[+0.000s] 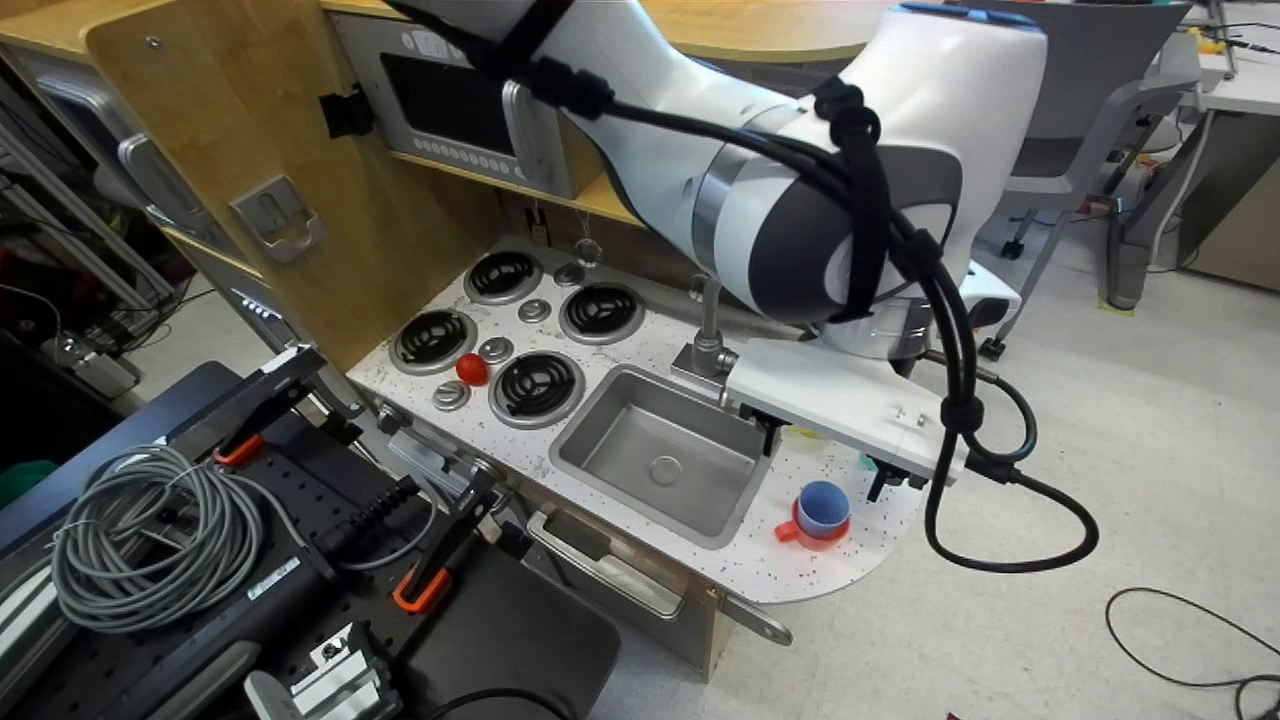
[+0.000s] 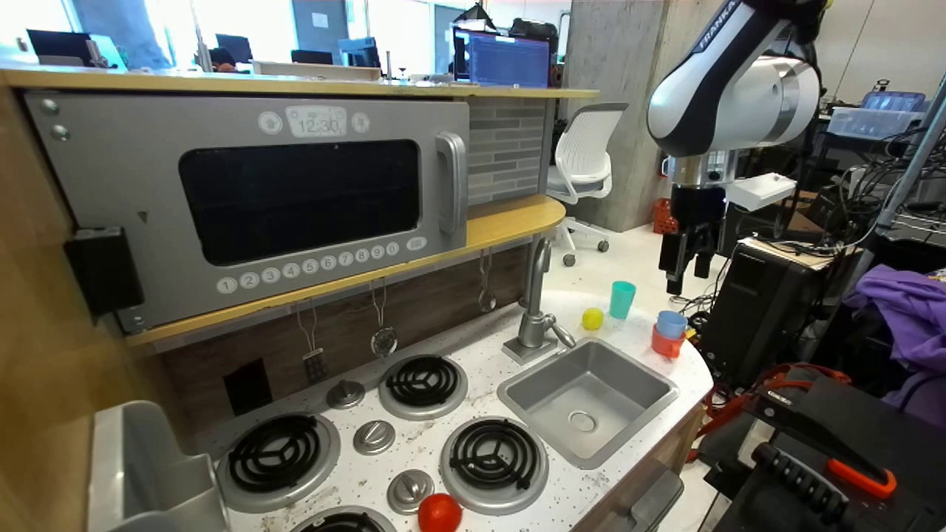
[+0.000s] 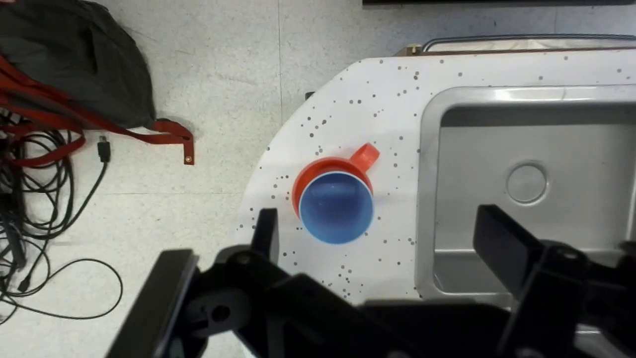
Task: Take the blue cup out of the orange cup and put it in the sink
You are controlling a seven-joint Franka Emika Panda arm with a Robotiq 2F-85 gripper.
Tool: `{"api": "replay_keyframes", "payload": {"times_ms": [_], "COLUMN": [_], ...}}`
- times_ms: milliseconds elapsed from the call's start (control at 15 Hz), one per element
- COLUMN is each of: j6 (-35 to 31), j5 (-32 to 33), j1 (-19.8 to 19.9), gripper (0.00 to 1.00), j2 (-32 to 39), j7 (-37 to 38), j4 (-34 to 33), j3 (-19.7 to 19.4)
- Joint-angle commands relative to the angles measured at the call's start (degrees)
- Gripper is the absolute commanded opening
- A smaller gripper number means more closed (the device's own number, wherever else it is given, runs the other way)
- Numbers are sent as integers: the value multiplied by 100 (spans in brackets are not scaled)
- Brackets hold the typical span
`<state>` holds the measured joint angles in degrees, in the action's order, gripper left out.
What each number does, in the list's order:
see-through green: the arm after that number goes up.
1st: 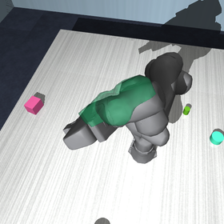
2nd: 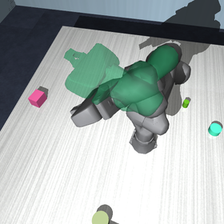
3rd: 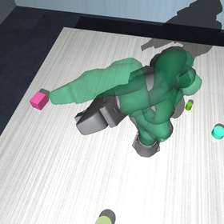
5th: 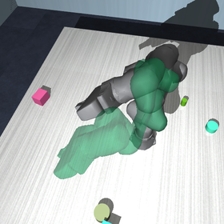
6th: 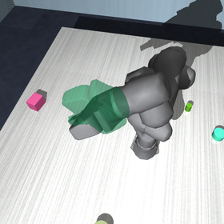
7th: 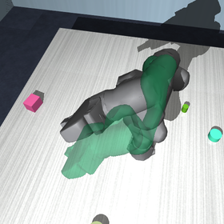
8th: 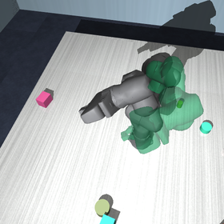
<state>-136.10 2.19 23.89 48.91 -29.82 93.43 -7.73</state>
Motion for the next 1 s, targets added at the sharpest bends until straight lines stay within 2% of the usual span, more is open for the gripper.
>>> {"api": "replay_keyframes", "payload": {"times_ms": [0,933], "j6": [-67,-18], "j5": [251,567], "j1": [26,-345], "gripper": [100,100], "j2": [220,1004], "j7": [129,790], "j4": [-206,-728], "j3": [-43,-145]}}
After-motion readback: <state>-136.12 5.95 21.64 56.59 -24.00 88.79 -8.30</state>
